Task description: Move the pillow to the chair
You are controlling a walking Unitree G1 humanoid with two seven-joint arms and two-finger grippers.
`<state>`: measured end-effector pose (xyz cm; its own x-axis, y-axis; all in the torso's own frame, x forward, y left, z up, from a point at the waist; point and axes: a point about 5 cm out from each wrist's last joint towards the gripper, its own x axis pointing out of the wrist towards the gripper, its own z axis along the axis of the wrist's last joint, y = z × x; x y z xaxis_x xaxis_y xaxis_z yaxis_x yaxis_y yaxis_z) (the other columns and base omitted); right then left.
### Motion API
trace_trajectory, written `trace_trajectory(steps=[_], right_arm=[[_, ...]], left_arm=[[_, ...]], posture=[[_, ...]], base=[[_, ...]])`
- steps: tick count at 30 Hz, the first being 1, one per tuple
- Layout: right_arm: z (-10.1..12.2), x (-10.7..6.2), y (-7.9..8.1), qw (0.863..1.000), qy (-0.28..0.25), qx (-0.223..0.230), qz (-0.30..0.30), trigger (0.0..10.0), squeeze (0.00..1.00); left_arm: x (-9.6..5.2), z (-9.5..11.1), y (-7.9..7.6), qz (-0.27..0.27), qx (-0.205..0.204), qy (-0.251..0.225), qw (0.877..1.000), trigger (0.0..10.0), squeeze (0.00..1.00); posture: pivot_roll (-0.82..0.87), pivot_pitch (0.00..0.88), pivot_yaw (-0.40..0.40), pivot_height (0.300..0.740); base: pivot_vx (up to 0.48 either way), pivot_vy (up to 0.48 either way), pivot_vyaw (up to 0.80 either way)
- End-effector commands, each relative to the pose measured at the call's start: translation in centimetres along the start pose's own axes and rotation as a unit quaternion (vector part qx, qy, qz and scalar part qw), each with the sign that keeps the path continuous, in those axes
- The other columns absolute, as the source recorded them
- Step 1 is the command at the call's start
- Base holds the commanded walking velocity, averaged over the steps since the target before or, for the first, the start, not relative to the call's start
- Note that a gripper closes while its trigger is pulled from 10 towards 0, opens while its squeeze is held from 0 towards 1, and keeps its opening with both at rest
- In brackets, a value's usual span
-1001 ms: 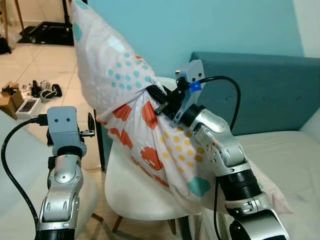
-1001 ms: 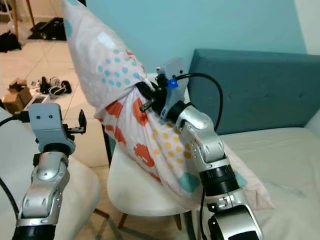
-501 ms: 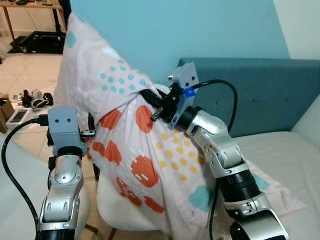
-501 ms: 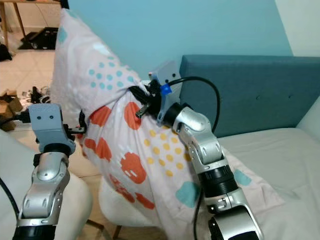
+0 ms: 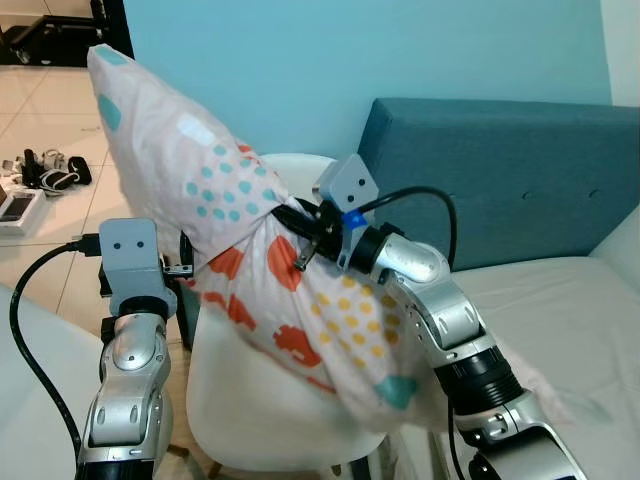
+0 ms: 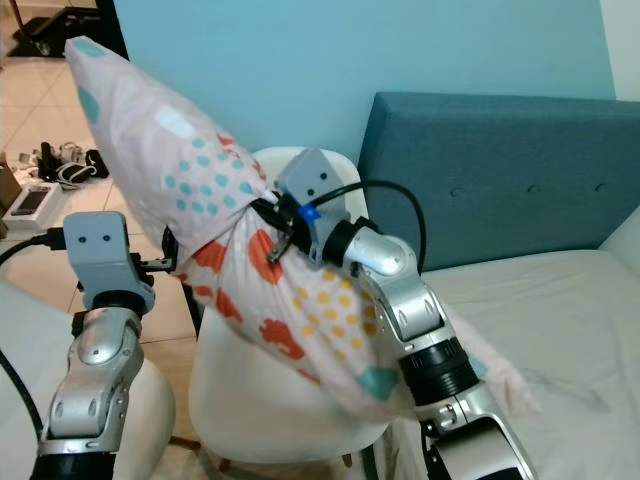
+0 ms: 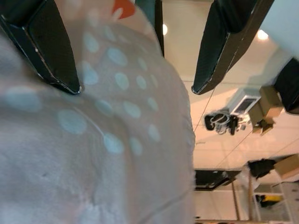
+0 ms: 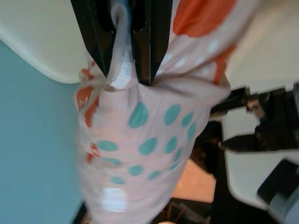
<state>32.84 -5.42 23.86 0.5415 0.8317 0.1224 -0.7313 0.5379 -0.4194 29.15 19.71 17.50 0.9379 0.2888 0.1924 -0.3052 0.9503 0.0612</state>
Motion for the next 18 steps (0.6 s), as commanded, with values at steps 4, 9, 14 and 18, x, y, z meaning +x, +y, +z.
trace_trajectory(steps=[4,9,14,18], right_arm=[[1.07,0.29,0.12,0.998,-0.025,-0.049,0.008,10.0,0.00],[0.73,0.34,0.19,0.998,-0.019,-0.060,0.005,10.0,0.00],[0.66,0.37,0.20,0.998,-0.019,-0.065,0.006,10.0,0.00],[0.63,0.40,0.22,0.998,-0.019,-0.067,0.006,10.0,0.00]], left_arm=[[-0.10,-0.59,0.21,0.014,-0.008,0.014,1.000,10.0,0.00],[-0.09,-0.46,0.31,0.014,-0.009,0.010,1.000,10.0,0.00],[-0.17,-0.33,-0.01,0.002,-0.001,0.004,1.000,10.0,0.00],[-0.14,-0.28,-0.09,0.001,0.000,0.002,1.000,10.0,0.00]], posture=[[0.00,0.000,-0.114,0.740],[0.00,0.000,-0.116,0.740],[0.00,0.000,-0.118,0.740],[0.00,0.000,-0.117,0.740]], base=[[0.000,0.000,0.80],[0.000,0.000,0.00],[0.156,0.000,0.00],[0.308,0.000,0.00]])
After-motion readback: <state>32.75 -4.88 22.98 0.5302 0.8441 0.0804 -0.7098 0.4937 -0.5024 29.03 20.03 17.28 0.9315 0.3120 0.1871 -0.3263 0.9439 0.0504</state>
